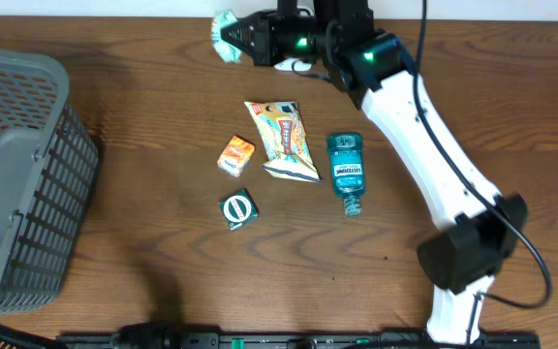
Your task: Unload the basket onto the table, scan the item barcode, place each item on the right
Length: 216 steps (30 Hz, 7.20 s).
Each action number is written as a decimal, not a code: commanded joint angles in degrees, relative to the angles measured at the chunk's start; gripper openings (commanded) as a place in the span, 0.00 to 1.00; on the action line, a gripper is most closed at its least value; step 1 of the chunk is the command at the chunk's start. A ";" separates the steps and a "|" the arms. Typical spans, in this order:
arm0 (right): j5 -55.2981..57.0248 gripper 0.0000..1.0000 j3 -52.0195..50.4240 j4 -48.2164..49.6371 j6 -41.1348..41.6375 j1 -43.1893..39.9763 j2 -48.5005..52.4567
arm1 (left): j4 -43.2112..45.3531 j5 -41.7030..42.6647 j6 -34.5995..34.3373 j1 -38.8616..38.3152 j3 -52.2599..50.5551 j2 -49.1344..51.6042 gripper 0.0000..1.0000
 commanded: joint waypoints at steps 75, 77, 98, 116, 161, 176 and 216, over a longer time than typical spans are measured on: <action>-20.76 0.86 0.04 42.07 15.74 -26.03 25.44 | 2.19 0.72 -0.50 0.20 -6.58 -0.09 0.98; -20.09 0.99 0.04 35.63 11.85 -25.35 23.15 | 2.62 0.72 -0.50 0.20 -6.58 -0.09 0.98; 39.74 0.98 0.00 -15.15 -14.10 -4.68 16.90 | 3.21 0.72 -0.50 0.20 -6.58 -0.09 0.98; 37.38 0.22 0.00 -11.93 -4.07 -2.51 30.34 | 3.23 0.72 -0.50 0.20 -6.58 -0.09 0.98; 62.14 0.02 -3.93 -37.66 -7.48 -80.37 4.42 | -0.33 0.74 -0.52 0.20 -6.58 -0.09 0.98; 51.84 0.99 -3.67 -36.20 -7.45 -79.56 2.64 | -4.63 0.72 -0.50 0.20 -6.58 -0.09 0.98; 64.02 0.92 -13.66 -50.82 -1.66 -1.51 5.16 | -39.10 0.96 -0.52 0.20 -10.12 -0.07 0.98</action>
